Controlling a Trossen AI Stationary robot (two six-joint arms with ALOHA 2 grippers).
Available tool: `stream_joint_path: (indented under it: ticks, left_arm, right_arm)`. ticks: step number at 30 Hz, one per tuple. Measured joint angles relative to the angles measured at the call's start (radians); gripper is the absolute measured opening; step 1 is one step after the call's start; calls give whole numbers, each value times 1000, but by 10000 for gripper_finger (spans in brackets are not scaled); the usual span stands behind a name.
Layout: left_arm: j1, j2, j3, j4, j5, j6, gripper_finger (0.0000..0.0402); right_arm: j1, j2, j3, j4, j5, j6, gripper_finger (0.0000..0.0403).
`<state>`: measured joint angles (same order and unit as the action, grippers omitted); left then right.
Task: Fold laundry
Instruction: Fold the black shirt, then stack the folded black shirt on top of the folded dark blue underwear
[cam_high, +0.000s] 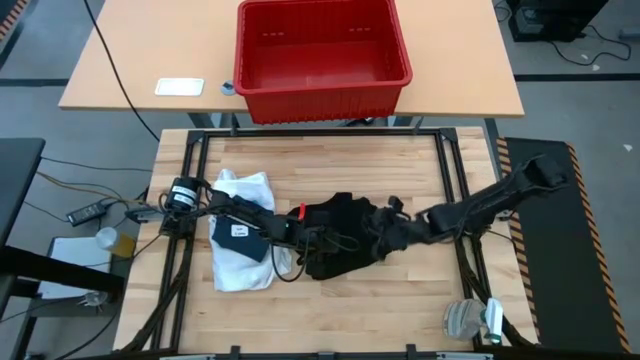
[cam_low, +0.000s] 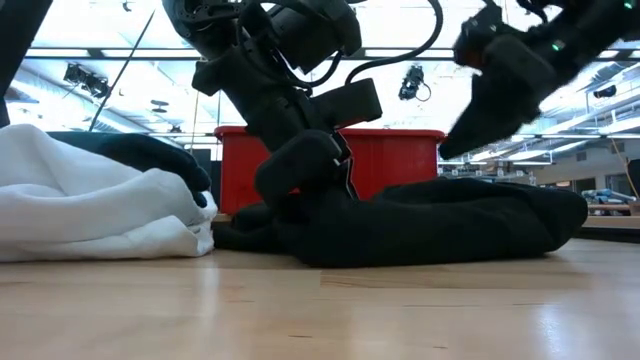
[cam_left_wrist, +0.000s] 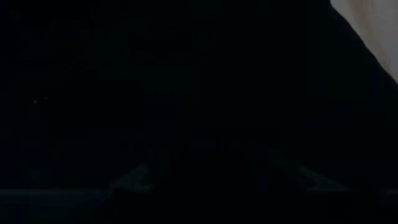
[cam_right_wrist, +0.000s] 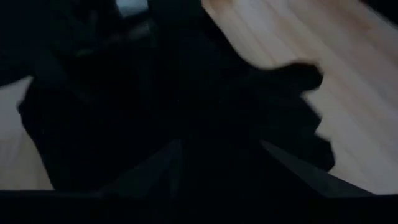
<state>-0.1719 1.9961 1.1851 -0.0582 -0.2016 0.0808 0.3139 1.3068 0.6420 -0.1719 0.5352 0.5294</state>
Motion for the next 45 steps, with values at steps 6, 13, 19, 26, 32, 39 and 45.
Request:
stream_joint_path:
  ticks: [6, 13, 19, 26, 32, 39, 45]
  left_arm:
    - [0, 0, 0, -2, -2, 8, 180]
    - [0, 0, 0, -12, -2, 9, 180]
    - [0, 0, 0, -14, -3, 9, 180]
    - [0, 0, 0, -15, -3, 8, 180]
    - [0, -28, -4, -28, -3, 20, 180]
    - [-3, -79, -3, 10, -13, 43, 180]
    - [-24, -154, -2, 13, -58, 37, 187]
  right_arm:
    - [31, 109, -14, -75, 16, 168, 213]
    - [60, 73, 16, -488, -26, 400, 213]
    - [84, 10, 63, -868, 85, 664, 213]
    - [163, -32, 65, -596, 100, 452, 212]
    - [272, -32, 65, -296, 198, 230, 212]
    - [300, 20, 25, -55, 204, 116, 212]
    - [274, 110, 23, -7, 206, 96, 213]
